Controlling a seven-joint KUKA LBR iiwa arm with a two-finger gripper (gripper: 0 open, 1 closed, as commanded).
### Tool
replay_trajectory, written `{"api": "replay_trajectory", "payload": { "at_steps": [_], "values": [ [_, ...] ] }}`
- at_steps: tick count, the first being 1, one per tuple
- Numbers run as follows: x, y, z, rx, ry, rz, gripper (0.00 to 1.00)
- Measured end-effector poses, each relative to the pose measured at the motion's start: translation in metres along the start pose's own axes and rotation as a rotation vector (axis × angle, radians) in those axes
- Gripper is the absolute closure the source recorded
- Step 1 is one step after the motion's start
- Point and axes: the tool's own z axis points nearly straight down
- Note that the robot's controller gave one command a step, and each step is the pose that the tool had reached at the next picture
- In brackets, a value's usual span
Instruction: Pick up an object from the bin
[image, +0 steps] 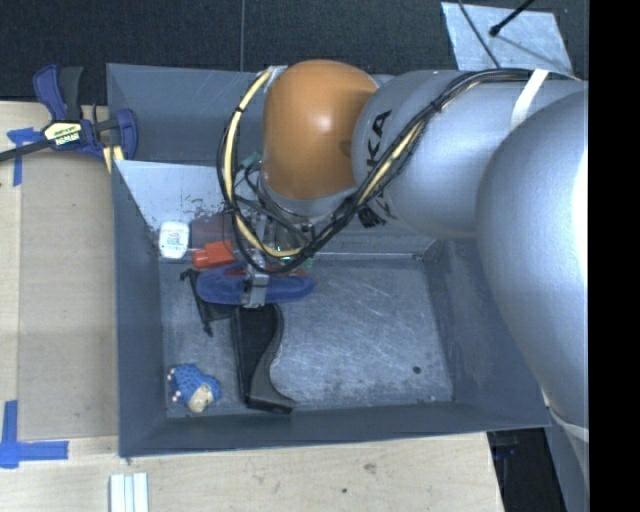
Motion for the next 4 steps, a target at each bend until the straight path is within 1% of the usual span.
{"api": "replay_trajectory", "payload": {
  "at_steps": [1, 2, 3, 4],
  "values": [
    [0.016, 0.0, 0.074, -0.007, -0.019, 0.169, 0.0],
    [0.054, -0.012, 0.059, -0.005, -0.012, 0.476, 0.0],
    [0.073, -0.01, 0.042, -0.006, -0.013, 0.648, 0.0],
    [0.081, -0.012, 0.079, -0.032, -0.039, 1.071, 0.0]
  ]
}}
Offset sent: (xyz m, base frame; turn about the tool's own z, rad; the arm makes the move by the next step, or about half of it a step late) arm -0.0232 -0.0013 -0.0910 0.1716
